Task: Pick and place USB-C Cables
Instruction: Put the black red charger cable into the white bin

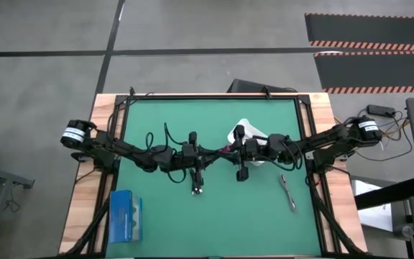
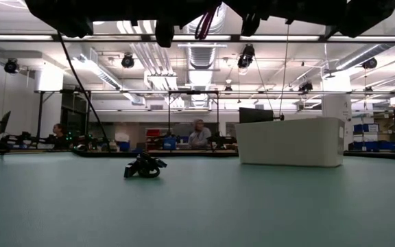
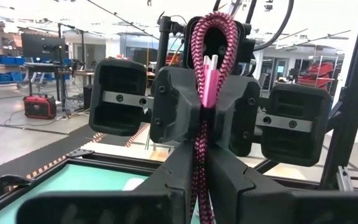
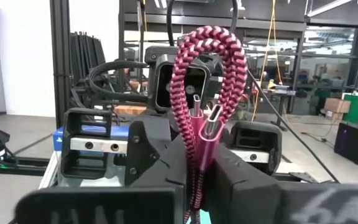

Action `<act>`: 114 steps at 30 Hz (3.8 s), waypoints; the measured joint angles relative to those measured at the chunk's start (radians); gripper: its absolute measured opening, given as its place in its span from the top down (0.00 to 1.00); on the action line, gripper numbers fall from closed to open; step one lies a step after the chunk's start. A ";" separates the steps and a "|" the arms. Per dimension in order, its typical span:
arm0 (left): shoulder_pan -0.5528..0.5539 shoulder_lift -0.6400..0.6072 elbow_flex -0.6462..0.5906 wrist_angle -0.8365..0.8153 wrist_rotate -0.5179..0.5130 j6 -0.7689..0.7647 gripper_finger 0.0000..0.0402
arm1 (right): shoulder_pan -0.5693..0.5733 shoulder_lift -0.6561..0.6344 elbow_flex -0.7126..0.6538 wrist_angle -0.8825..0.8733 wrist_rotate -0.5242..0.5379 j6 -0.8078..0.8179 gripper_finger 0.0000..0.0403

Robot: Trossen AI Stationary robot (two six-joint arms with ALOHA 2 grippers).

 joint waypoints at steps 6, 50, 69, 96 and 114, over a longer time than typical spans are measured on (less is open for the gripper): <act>0.000 0.000 0.000 -0.002 0.004 -0.007 0.88 | 0.004 -0.001 0.000 -0.001 0.005 -0.001 0.96; 0.002 -0.399 -0.002 -0.841 -0.177 0.030 0.39 | -0.036 -0.066 0.560 -1.502 0.198 0.220 0.96; 0.001 -0.415 -0.003 -0.844 -0.367 0.028 0.39 | -0.331 0.126 0.743 -2.054 -0.095 0.374 0.96; 0.001 -0.415 -0.003 -0.869 -0.366 0.026 0.39 | -0.476 0.384 0.740 -2.126 -0.187 0.312 0.96; 0.002 -0.415 -0.003 -0.873 -0.366 0.025 0.39 | -0.482 0.396 0.661 -2.027 -0.165 0.267 0.96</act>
